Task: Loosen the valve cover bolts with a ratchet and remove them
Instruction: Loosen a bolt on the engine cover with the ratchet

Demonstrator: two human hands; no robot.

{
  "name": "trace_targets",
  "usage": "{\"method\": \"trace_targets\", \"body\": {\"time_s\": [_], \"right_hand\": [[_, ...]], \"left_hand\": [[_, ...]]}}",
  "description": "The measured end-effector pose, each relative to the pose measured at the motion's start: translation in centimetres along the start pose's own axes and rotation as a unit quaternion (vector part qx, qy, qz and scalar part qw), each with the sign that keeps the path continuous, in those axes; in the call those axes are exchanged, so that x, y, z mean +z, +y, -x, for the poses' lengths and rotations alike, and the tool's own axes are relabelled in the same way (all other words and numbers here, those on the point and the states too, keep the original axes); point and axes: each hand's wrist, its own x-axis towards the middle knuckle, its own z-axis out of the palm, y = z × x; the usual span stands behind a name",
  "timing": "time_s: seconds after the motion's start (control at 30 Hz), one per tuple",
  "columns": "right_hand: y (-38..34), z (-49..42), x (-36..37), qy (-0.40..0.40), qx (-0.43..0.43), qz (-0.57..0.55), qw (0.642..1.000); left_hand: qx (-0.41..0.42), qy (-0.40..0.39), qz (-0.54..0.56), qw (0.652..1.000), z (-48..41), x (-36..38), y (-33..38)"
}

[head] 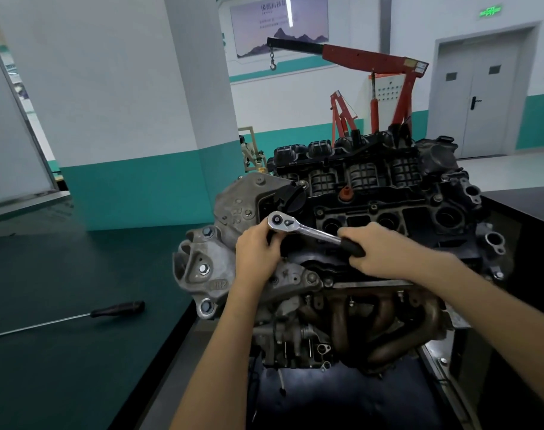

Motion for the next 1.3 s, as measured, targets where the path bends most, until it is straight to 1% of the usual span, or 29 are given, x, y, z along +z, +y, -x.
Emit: {"method": "trace_targets", "body": {"time_s": [0.03, 0.07, 0.13, 0.2, 0.23, 0.3, 0.37, 0.4, 0.47, 0.57, 0.63, 0.7, 0.77, 0.8, 0.83, 0.9, 0.93, 1.0, 1.07, 1.1, 1.13, 1.17, 1.23, 1.3], "right_hand": [[-0.4, 0.4, 0.9, 0.02, 0.008, -0.018, 1.0], [-1.1, 1.0, 2.3, 0.037, 0.013, -0.062, 0.997], [-3.5, 2.4, 5.6, 0.054, 0.029, -0.192, 0.979], [-6.3, 3.0, 8.8, 0.074, 0.058, -0.326, 0.941], [-7.8, 2.9, 10.2, 0.098, 0.075, -0.372, 0.92], [-10.1, 2.4, 12.1, 0.138, 0.101, -0.413, 0.895], [-11.0, 2.2, 12.6, 0.142, 0.1, -0.417, 0.892], [-10.7, 2.2, 12.3, 0.136, 0.094, -0.406, 0.899], [-8.7, 2.4, 10.8, 0.105, 0.065, -0.357, 0.926], [-4.4, 2.2, 6.6, 0.05, 0.014, -0.219, 0.974], [-2.0, 1.3, 3.5, 0.036, -0.001, -0.103, 0.994], [-0.8, 0.3, 1.1, 0.026, -0.009, 0.019, 0.999], [-0.5, -0.2, 0.4, 0.037, -0.009, 0.075, 0.996], [-0.6, 0.0, 0.8, 0.051, 0.0, 0.074, 0.996], [-0.9, 0.4, 1.7, 0.065, 0.012, 0.049, 0.997], [-2.6, 1.6, 4.7, 0.082, 0.029, -0.089, 0.992], [-3.9, 2.2, 6.4, 0.082, 0.032, -0.17, 0.982], [-6.7, 2.8, 9.6, 0.09, 0.045, -0.295, 0.95], [-9.2, 2.5, 11.8, 0.112, 0.062, -0.38, 0.916], [-10.1, 2.4, 12.5, 0.117, 0.067, -0.405, 0.904], [-10.6, 2.2, 12.7, 0.116, 0.07, -0.413, 0.901], [-10.4, 2.2, 12.5, 0.114, 0.07, -0.407, 0.904], [-8.6, 2.3, 11.1, 0.098, 0.053, -0.361, 0.926], [-5.9, 2.5, 8.5, 0.066, 0.021, -0.283, 0.957]], "left_hand": [[-0.01, 0.008, -0.005, 1.0, 0.0, 0.1, 0.1], [-0.02, 0.013, -0.011, 1.0, 0.0, 0.2, 0.0], [-0.031, 0.012, -0.036, 0.999, 0.0, 0.4, 0.0], [-0.038, 0.009, -0.055, 0.998, -0.1, 0.6, -0.1], [-0.043, 0.009, -0.055, 0.998, -0.2, 0.6, -0.2], [-0.045, 0.012, -0.046, 0.998, -0.2, 0.6, -0.3], [-0.036, 0.023, -0.028, 0.999, -0.1, 0.7, -0.3], [-0.035, 0.028, -0.021, 0.999, -0.1, 0.6, -0.3], [-0.045, 0.026, -0.002, 0.999, -0.2, 0.6, -0.5], [-0.023, 0.012, 0.009, 1.0, -0.1, 0.4, -0.5], [-0.002, 0.01, 0.002, 1.0, 0.1, 0.3, -0.3], [-0.002, 0.008, 0.0, 1.0, 0.1, 0.2, -0.2], [-0.016, 0.006, -0.004, 1.0, 0.1, 0.2, -0.2], [-0.022, 0.007, -0.006, 1.0, 0.1, 0.3, -0.1], [-0.029, 0.008, -0.007, 1.0, 0.1, 0.3, -0.1], [-0.041, 0.005, -0.016, 0.999, 0.0, 0.5, -0.1], [-0.044, 0.003, -0.02, 0.999, -0.1, 0.6, -0.2], [-0.048, 0.004, -0.019, 0.999, -0.1, 0.7, -0.5], [-0.048, 0.015, -0.013, 0.999, -0.1, 0.8, -0.6], [-0.044, 0.022, -0.008, 0.999, -0.2, 0.8, -0.6], [-0.041, 0.026, 0.0, 0.999, -0.1, 0.8, -0.7], [-0.041, 0.026, 0.008, 0.999, -0.1, 0.8, -0.7], [-0.037, 0.021, 0.019, 0.999, -0.1, 0.7, -0.8], [-0.017, 0.01, 0.026, 0.999, 0.0, 0.5, -0.8]]}}
